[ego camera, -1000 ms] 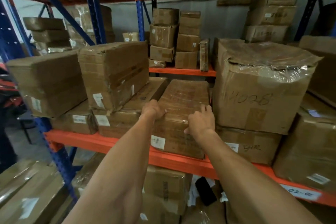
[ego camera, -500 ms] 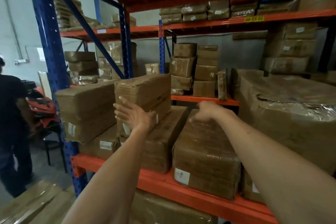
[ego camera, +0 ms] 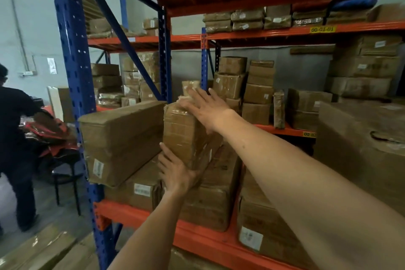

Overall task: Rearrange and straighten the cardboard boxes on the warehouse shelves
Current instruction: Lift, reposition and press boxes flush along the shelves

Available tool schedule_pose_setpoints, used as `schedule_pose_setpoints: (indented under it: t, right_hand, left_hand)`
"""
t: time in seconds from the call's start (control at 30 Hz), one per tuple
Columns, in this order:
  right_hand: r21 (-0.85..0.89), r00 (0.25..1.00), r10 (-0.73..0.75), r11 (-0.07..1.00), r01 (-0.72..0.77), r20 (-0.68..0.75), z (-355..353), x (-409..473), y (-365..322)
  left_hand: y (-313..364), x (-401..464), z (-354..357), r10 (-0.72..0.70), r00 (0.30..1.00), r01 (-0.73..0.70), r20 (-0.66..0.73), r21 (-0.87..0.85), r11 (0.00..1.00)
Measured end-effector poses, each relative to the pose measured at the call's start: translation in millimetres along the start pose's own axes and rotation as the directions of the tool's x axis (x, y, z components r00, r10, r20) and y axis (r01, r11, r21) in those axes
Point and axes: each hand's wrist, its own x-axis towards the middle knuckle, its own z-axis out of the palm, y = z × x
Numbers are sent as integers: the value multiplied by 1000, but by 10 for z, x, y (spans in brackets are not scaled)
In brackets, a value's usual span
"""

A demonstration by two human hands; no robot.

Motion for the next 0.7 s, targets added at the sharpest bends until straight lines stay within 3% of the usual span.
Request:
schedule_pose_setpoints:
  t: [0.1, 0.2, 0.33, 0.43, 0.7]
  right_hand:
    - [-198, 999, -50, 979, 51, 11, 39, 160, -95]
    - [-318, 995, -90, 943, 100, 46, 54, 156, -9]
    - [-197, 992, -126, 972, 130, 32, 112, -119, 217]
    - [-134, 999, -32, 990, 33, 7, 240, -388, 405]
    - [15, 949, 304, 952, -304, -83, 614, -1505, 924]
  left_hand:
    - [-56, 63, -10, 142, 990, -143, 15, 110, 984]
    - [-147, 222, -48, 322, 945, -326, 58, 114, 938]
    - [-216, 393, -100, 369, 916, -373, 158, -8, 928]
    - [-140, 457, -131, 400, 882, -400, 248, -52, 915]
    - [753, 181, -171, 696, 666, -746, 268, 221, 628]
